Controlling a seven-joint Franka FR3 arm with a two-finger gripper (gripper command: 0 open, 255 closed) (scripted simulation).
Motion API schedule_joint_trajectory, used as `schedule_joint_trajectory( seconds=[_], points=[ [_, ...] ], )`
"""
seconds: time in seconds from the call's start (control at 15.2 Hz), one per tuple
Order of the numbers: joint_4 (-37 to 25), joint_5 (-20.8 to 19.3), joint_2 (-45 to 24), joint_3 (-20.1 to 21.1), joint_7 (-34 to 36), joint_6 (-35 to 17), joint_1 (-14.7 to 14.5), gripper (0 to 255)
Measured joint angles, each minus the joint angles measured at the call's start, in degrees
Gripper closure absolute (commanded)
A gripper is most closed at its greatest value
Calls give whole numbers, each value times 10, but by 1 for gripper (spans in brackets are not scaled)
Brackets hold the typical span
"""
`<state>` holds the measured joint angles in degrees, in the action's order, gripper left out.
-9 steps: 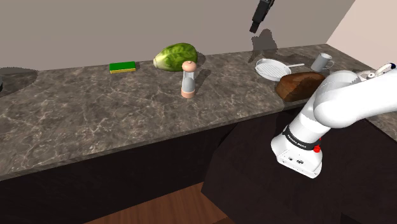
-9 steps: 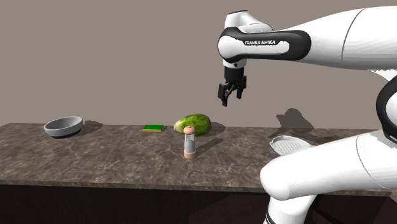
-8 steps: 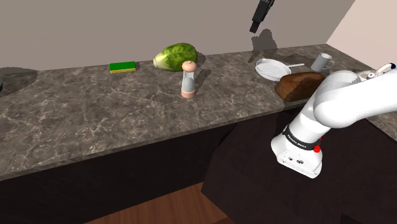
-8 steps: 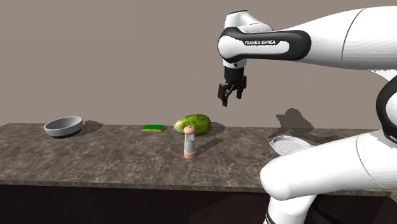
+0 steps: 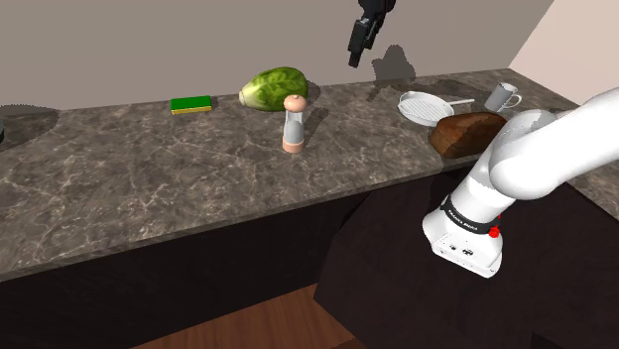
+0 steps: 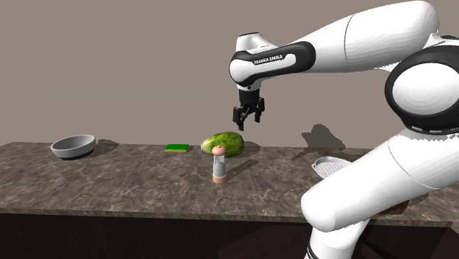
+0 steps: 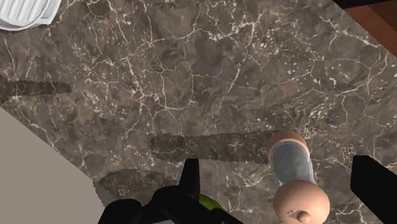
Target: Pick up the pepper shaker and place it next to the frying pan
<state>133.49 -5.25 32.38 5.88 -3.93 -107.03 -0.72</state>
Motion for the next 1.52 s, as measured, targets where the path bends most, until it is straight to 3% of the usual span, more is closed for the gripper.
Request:
schedule_joint_trajectory(
  seconds=[0.46,0.99,1.52],
  points=[
    [-49,-2,-144,33,49,-71,-3,0],
    [-166,-26,-325,58,102,-106,-10,0],
    [-155,-39,-371,56,113,-159,-9,0]
  ],
)
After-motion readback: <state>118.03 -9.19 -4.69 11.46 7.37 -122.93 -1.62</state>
